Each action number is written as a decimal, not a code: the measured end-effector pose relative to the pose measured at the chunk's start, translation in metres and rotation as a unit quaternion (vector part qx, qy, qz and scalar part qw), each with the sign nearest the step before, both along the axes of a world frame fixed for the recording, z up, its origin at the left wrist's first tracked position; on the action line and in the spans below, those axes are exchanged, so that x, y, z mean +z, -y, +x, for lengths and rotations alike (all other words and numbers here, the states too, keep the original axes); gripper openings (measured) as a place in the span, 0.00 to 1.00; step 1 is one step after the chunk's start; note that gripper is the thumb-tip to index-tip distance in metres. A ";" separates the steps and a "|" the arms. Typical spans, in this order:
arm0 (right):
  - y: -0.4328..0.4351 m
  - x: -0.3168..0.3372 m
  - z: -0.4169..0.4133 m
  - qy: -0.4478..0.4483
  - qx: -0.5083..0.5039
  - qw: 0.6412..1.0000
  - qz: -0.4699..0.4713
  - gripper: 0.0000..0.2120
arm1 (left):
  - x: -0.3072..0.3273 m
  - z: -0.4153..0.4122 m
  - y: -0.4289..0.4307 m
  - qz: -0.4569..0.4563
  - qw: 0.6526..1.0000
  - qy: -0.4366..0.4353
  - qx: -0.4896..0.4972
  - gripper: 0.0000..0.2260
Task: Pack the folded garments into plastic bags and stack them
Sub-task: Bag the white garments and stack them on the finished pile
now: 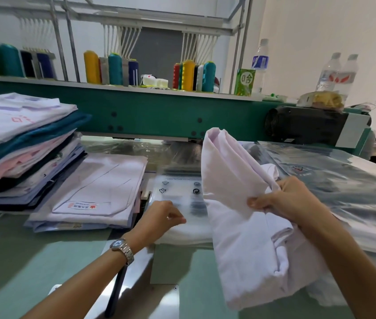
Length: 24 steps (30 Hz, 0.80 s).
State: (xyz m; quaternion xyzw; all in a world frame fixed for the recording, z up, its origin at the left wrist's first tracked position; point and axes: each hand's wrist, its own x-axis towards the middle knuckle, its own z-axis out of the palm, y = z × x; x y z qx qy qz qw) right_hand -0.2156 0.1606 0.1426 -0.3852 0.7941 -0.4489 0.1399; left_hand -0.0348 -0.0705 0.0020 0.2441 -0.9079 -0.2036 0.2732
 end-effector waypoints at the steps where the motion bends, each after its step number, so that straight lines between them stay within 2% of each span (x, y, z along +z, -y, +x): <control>1: -0.001 0.000 0.001 0.007 0.005 1.000 0.001 0.07 | 0.000 0.000 0.000 0.015 1.000 -0.008 0.008 0.06; 5: -0.005 0.003 0.005 0.030 0.025 0.999 -0.003 0.12 | 0.001 -0.001 -0.001 0.068 0.997 -0.019 0.032 0.04; 9: -0.009 0.005 0.010 0.034 0.042 0.998 -0.011 0.19 | 0.005 0.001 0.001 0.159 0.986 -0.013 0.042 0.08; 13: -0.010 0.003 0.012 0.030 0.044 0.998 -0.012 0.19 | 0.014 -0.006 0.007 0.334 0.941 0.010 0.046 0.08; 18: -0.013 -0.003 0.010 0.034 0.058 0.998 0.005 0.17 | 0.019 -0.005 0.009 0.390 0.920 0.017 0.031 0.10; 19: -0.013 -0.004 0.010 0.035 0.062 0.997 0.011 0.15 | 0.017 -0.005 0.008 0.359 0.933 0.023 0.027 0.09; 20: -0.013 -0.005 0.010 0.036 0.066 0.997 0.017 0.14 | 0.014 -0.004 0.007 0.288 0.957 0.040 0.023 0.09; 22: -0.014 -0.007 0.010 0.042 0.078 0.996 0.022 0.13 | 0.010 -0.003 0.007 0.087 0.993 0.084 0.010 0.08; 24: -0.015 -0.008 0.011 0.049 0.087 0.995 0.024 0.11 | 0.007 -0.003 0.003 -0.082 0.989 0.115 -0.032 0.11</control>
